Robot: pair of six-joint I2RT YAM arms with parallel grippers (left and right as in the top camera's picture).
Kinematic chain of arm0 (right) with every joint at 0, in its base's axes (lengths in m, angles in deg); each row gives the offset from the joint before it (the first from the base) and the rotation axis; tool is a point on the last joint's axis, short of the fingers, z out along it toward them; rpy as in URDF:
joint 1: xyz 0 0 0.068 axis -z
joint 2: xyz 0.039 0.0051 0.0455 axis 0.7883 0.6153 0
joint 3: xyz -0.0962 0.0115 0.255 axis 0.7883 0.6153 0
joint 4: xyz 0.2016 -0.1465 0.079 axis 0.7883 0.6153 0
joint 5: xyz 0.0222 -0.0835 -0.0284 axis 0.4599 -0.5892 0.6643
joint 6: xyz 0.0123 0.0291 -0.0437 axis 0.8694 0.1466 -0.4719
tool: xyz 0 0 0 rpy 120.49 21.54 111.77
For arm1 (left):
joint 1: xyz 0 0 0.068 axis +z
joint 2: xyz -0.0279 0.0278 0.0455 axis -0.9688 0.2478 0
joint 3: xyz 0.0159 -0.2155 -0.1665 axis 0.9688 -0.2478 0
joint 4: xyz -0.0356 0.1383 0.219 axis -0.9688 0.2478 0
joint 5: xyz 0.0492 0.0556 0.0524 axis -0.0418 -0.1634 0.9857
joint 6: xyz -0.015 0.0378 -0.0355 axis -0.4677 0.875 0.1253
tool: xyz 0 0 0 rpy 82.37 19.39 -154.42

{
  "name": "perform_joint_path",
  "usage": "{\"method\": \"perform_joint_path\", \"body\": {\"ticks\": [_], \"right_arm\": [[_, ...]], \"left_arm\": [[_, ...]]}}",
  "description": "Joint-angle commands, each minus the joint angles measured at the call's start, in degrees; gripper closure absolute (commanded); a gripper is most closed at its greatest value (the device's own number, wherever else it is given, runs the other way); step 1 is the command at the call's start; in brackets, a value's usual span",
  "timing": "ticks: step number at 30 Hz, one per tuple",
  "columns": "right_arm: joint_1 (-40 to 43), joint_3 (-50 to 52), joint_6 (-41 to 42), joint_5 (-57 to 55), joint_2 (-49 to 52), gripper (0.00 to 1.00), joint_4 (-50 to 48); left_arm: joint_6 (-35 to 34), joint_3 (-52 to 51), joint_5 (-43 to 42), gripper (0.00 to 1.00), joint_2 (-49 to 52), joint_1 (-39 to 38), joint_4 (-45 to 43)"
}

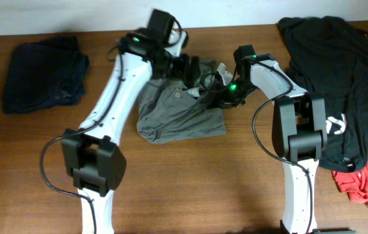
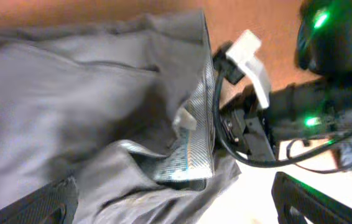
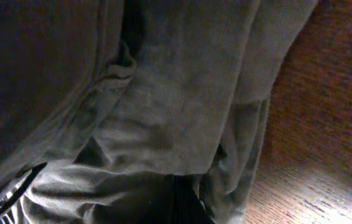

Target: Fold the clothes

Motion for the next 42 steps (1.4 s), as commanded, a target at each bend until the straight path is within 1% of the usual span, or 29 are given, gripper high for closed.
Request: {"method": "perform_joint_path", "body": {"ticks": [1, 4, 8, 10, 11, 13, 14, 18, 20, 23, 24, 29, 32, 36, 40, 42], "right_arm": [[0.9, -1.6, 0.8, 2.8, -1.0, 0.96, 0.0], [1.9, -3.2, 2.4, 2.7, -4.1, 0.96, 0.9], [2.7, -5.3, 4.5, 2.3, -8.7, 0.96, 2.3], [2.7, -6.0, 6.1, 1.8, -11.2, 0.92, 2.7], [2.6, -6.2, 6.9, 1.6, -12.2, 0.87, 2.8], [2.3, -6.2, 8.4, 1.3, -14.1, 0.65, 2.8], [2.2, -6.2, 9.2, 1.1, -14.8, 0.56, 2.9], [0.7, -6.2, 11.3, 0.5, -15.4, 0.33, 3.6], [-1.5, -6.1, 11.5, 0.0, -14.8, 0.19, 4.0], [-5.2, -6.1, 12.7, -4.7, -14.1, 0.10, 4.2], [-7.2, -6.1, 14.8, -9.1, -13.9, 0.06, 4.0], [-10.7, -6.1, 19.3, -17.1, -13.5, 0.05, 2.2], [-11.7, -6.1, 22.0, -19.4, -12.8, 0.12, 0.7], [-12.0, -6.1, 23.6, -22.2, -11.5, 0.25, -0.5], [-12.0, -6.1, 23.6, -22.2, -9.9, 0.32, -0.8], [-12.0, -6.1, 23.6, -22.1, -9.3, 0.40, -0.7]], "left_arm": [[3.0, 9.6, -0.5, 0.01, -1.1, 4.4, 4.3], [6.1, 15.3, 0.9, 0.01, -2.1, 7.7, 8.6], [7.2, 20.6, 2.0, 0.01, -3.3, 13.1, 12.3], [7.7, 22.3, 2.0, 0.01, -3.4, 16.2, 14.1], [7.8, 22.6, 2.1, 0.01, -3.4, 17.3, 14.6], [7.8, 22.5, 2.0, 0.01, -3.4, 19.5, 16.0], [8.2, 22.4, 2.0, 0.01, -3.4, 20.5, 16.9], [11.2, 22.1, 2.1, 0.01, -3.4, 22.8, 18.8], [12.9, 22.1, 2.4, 0.01, -3.4, 23.2, 19.4], [14.3, 22.1, 2.5, 0.01, -3.3, 23.1, 19.6], [15.0, 21.9, 2.5, 0.01, -3.3, 23.2, 19.6], [15.6, 21.9, 6.3, 0.01, -3.1, 23.2, 19.7], [15.6, 21.9, 6.8, 0.01, -3.1, 23.2, 19.6], [15.6, 21.9, 7.0, 0.01, -3.1, 23.2, 19.6], [15.6, 21.9, 7.0, 0.01, -3.1, 23.2, 19.6], [15.6, 21.9, 7.0, 0.01, -3.1, 23.2, 19.6]]}}
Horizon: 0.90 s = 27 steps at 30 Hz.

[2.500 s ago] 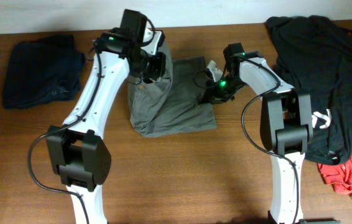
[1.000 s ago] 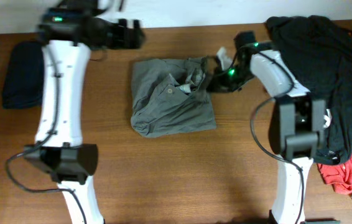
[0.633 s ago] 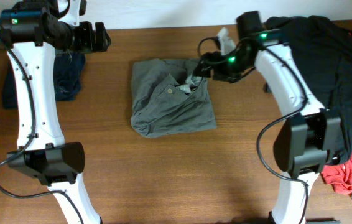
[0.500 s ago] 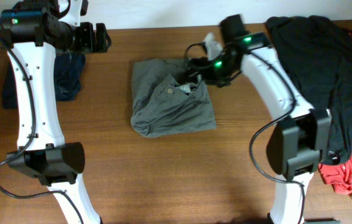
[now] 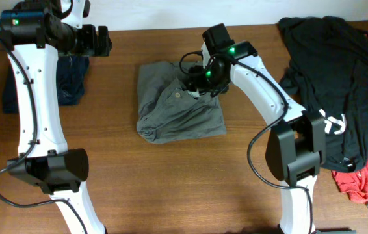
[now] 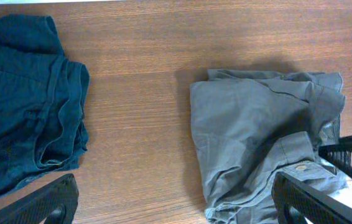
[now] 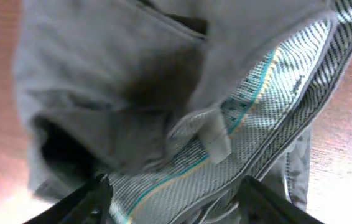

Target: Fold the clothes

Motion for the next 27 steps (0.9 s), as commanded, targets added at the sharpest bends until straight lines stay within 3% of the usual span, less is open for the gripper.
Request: {"method": "perform_joint_path", "body": {"ticks": [1, 3, 6, 7, 14, 20, 27], "right_arm": [[-0.1, 0.0, 0.7, -1.9, 1.9, 0.45, 0.0], [-0.1, 0.0, 0.6, -1.8, 1.9, 0.60, 0.1], [0.3, -0.1, 0.6, -1.8, 1.4, 0.91, 2.0], [1.0, -0.1, 0.6, -1.8, 0.8, 0.96, 4.7], [3.8, 1.0, 0.6, -9.5, 0.6, 0.96, 18.1], [3.9, 7.2, 0.9, -11.7, 0.6, 0.95, 15.1], [4.4, 4.6, 0.9, -10.1, -1.4, 0.78, 15.7]], "left_arm": [[1.2, 0.2, 0.7, 0.01, -1.3, 0.0, 0.1], [1.2, 0.2, 0.7, 0.01, -1.3, 0.0, 0.1], [1.2, 0.2, 0.7, 0.01, -1.3, 0.0, 0.2], [1.2, 0.2, 0.7, 0.01, -1.3, 0.0, 0.4], [1.2, -0.5, 0.7, 0.01, -1.3, 0.0, 0.5], [1.2, -2.2, 0.6, 0.01, -1.2, 0.0, 0.5], [1.2, -2.6, 0.7, 0.01, -1.0, 0.0, 0.4]]}}
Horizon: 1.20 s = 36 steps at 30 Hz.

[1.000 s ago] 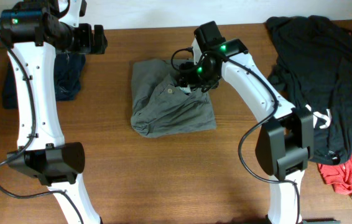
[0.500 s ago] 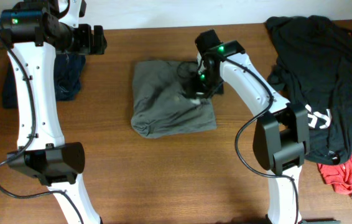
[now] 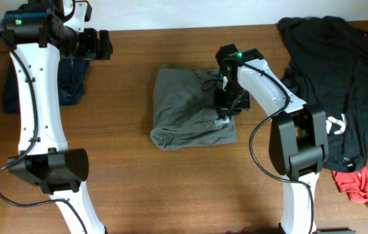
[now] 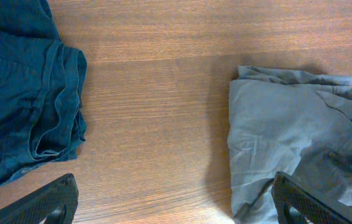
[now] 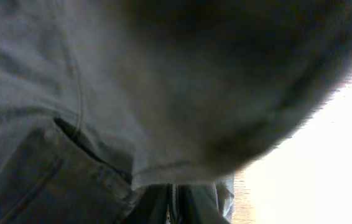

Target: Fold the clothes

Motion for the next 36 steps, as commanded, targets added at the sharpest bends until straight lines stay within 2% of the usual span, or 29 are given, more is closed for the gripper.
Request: {"method": "perform_joint_path", "body": {"ticks": [1, 6, 14, 19, 23, 24, 26, 27, 29, 31, 32, 36], "right_arm": [[0.5, -2.3, 0.2, -0.9, -3.4, 0.74, 1.1], [1.8, -3.7, 0.1, 0.7, -6.4, 0.55, 4.6], [2.3, -3.7, -1.0, 8.6, -7.4, 0.46, 4.5], [1.1, -3.6, -2.6, 12.9, -7.4, 0.30, 4.4], [-0.4, -1.5, -2.7, 12.9, -7.4, 0.28, 3.8], [-0.7, -0.8, -2.7, 12.9, -7.4, 0.29, 3.3], [-1.3, 0.6, -2.7, 12.9, -7.4, 0.38, 2.1], [-1.5, 1.3, -2.7, 12.9, -7.4, 0.48, 1.6], [-2.1, 2.5, -2.7, 13.1, -7.4, 0.74, 1.3], [-2.4, 3.4, -2.7, 13.0, -7.4, 0.91, 1.6], [-2.6, 3.8, -2.7, 12.7, -7.4, 0.96, 1.8], [-2.7, 7.2, -2.4, 8.5, -7.4, 0.96, 1.7]], "left_arm": [[1.2, -0.4, 0.2, 0.01, -1.0, 0.0, -0.1], [1.2, -0.4, 0.2, 0.01, -1.0, 0.0, -0.6], [1.2, -0.4, 0.2, 0.01, -1.0, 0.0, -0.8], [1.2, -0.4, 0.2, 0.01, -1.0, 0.0, -0.8], [1.2, -0.4, 0.2, 0.01, -1.0, 0.0, -0.8], [1.2, -0.4, 0.2, 0.01, -1.0, 0.0, -0.8], [1.2, -0.4, 0.2, 0.01, -1.0, 0.0, -0.8], [1.2, -0.4, 0.2, 0.01, -1.0, 0.0, -0.8], [1.2, -0.4, 0.2, 0.01, -1.0, 0.0, -0.7], [1.2, -0.4, 0.2, 0.01, -1.0, -0.1, -0.6], [1.2, -0.4, 0.2, 0.01, -1.0, -0.1, -0.6], [1.2, -0.4, 0.2, 0.01, -1.0, -0.1, -0.2]]}}
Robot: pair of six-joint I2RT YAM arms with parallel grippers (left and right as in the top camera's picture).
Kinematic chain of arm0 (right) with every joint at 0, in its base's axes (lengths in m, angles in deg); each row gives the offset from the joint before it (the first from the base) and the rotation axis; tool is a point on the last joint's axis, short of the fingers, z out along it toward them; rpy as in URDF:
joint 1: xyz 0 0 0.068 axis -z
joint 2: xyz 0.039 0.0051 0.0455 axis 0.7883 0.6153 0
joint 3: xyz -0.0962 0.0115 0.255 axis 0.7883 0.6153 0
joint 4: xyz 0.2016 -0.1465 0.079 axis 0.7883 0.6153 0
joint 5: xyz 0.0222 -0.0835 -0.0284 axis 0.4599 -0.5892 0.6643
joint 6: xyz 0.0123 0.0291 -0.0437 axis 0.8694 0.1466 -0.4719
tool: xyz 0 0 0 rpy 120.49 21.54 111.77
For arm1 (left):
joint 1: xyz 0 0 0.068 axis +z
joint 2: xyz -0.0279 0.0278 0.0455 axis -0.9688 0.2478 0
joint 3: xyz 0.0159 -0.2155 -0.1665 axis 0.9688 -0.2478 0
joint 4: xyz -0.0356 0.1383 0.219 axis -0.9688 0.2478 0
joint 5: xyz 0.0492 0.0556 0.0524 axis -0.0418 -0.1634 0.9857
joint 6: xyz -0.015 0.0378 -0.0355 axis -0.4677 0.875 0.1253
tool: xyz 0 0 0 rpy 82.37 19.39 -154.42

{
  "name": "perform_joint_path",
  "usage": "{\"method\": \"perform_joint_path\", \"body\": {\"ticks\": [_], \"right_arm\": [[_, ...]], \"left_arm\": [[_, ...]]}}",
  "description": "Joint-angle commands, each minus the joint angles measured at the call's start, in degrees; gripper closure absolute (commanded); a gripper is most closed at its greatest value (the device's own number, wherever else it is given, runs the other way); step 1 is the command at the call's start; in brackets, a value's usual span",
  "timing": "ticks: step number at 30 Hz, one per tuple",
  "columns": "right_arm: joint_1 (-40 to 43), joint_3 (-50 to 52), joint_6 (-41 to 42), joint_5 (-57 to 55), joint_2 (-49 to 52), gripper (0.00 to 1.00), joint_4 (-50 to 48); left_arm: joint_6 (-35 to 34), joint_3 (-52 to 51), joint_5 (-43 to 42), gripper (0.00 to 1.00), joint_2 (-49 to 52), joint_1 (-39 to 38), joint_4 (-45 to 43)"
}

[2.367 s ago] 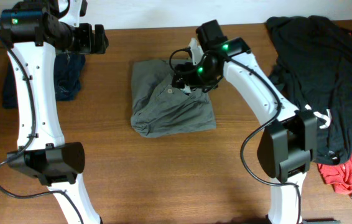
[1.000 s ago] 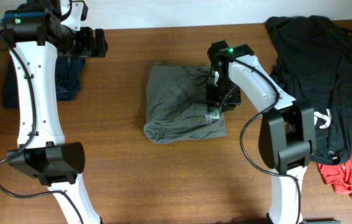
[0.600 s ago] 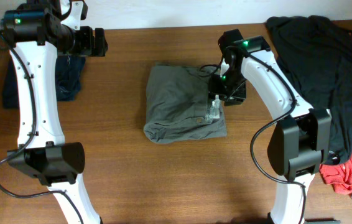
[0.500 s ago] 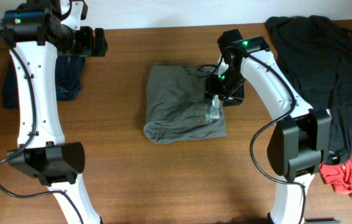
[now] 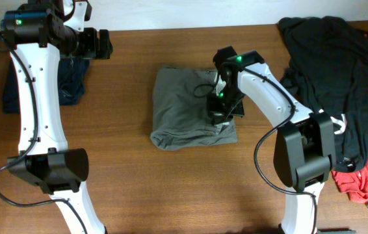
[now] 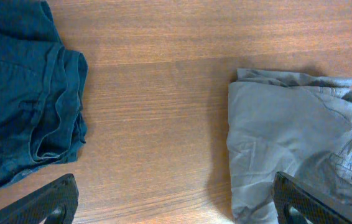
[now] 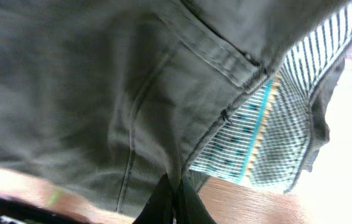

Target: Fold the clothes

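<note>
Grey shorts [image 5: 187, 107] lie half folded in the middle of the table, also seen at the right of the left wrist view as grey shorts [image 6: 288, 134]. My right gripper [image 5: 218, 112] is shut on the shorts' right edge, lifting cloth so the striped lining [image 7: 260, 140] shows; the pinch point of the right gripper [image 7: 171, 193] holds a fold of grey fabric. My left gripper [image 5: 103, 43] hangs high at the far left, open, with its fingertips [image 6: 51, 199] wide apart over bare wood between the shorts and a dark blue garment [image 6: 20, 93].
A folded dark blue garment [image 5: 41, 71] lies at the far left. A heap of black clothes [image 5: 337, 71] fills the right side, with a red garment at its lower end. The table's back edge [image 5: 171, 29] runs along a white wall.
My right gripper has shifted slightly left and raised the shorts' right edge, so the striped lining now shows. The left arm has not moved.
Both grippers were at the crumpled grey shorts in the middle. Then my left gripper was open at the far left by the blue garment while the right one worked the shorts' top right. The shorts then lay further right, flatter, with my right gripper shut on their edge, as now.
</note>
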Motion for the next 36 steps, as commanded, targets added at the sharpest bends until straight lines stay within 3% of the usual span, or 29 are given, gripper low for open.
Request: {"method": "perform_joint_path", "body": {"ticks": [1, 7, 13, 15, 24, 31, 36], "right_arm": [[-0.4, 5.5, -0.1, -6.1, -1.3, 0.96, -1.0], [-0.2, 13.9, -0.1, -7.4, -1.3, 0.96, -9.2], [-0.2, 8.8, -0.4, -7.1, -2.1, 0.96, -9.6], [-0.2, 5.2, -0.8, -7.2, -2.7, 0.90, -8.4], [1.2, -11.6, -2.8, -11.4, -3.2, 0.50, -0.9], [7.5, -14.4, -3.7, -9.0, -3.2, 0.48, 0.4], [13.2, -14.4, -6.3, -4.3, -3.2, 0.53, 0.9]], "left_arm": [[1.2, -0.3, 0.2, 0.01, -1.0, -0.1, 0.5], [1.2, -0.3, 0.2, 0.01, -1.0, -0.1, 0.6], [1.2, -0.3, 0.2, 0.01, -1.0, -0.1, 0.6], [1.2, -0.3, 0.2, 0.01, -1.0, -0.1, 0.6], [1.1, -0.3, -0.5, 0.01, -0.8, -0.2, 1.2], [1.2, -5.4, -2.5, 0.01, -0.4, -3.4, 0.8], [1.2, -15.8, -5.0, 0.01, -0.4, -8.0, -4.2]]}}
